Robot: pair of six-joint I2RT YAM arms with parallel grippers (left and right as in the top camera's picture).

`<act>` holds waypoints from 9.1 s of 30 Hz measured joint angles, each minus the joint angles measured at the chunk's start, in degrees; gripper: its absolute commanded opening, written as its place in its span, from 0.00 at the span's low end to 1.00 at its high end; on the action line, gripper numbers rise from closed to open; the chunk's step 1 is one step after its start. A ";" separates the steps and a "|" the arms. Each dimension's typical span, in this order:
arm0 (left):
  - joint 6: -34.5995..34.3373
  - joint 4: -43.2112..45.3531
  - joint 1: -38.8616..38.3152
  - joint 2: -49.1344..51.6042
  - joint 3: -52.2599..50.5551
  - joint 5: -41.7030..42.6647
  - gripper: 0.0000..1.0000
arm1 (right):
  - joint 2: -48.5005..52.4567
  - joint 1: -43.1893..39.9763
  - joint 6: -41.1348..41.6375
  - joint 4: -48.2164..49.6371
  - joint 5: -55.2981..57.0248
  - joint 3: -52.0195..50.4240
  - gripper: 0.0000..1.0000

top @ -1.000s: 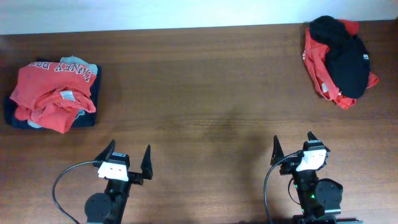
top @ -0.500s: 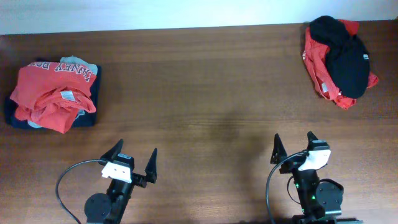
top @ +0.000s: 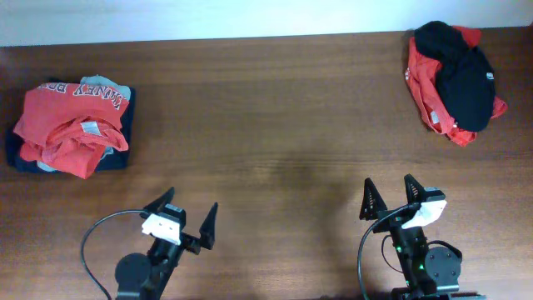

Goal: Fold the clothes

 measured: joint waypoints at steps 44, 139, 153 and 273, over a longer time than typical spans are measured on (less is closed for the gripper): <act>7.37 -44.22 -1.73 78.40 82.47 23.85 0.99 | 72.57 -6.25 3.10 -24.22 12.59 77.07 0.99; 6.40 -56.78 3.74 71.58 90.77 10.40 0.98 | 84.74 2.14 4.35 -43.21 -16.46 108.13 0.04; 6.49 -50.29 -3.37 73.90 80.00 12.70 0.99 | 84.76 8.94 9.84 -43.21 -15.26 108.13 0.04; 0.15 -9.22 -11.45 67.82 63.78 -23.89 0.01 | 95.25 25.24 -22.10 -54.77 -8.02 83.47 0.78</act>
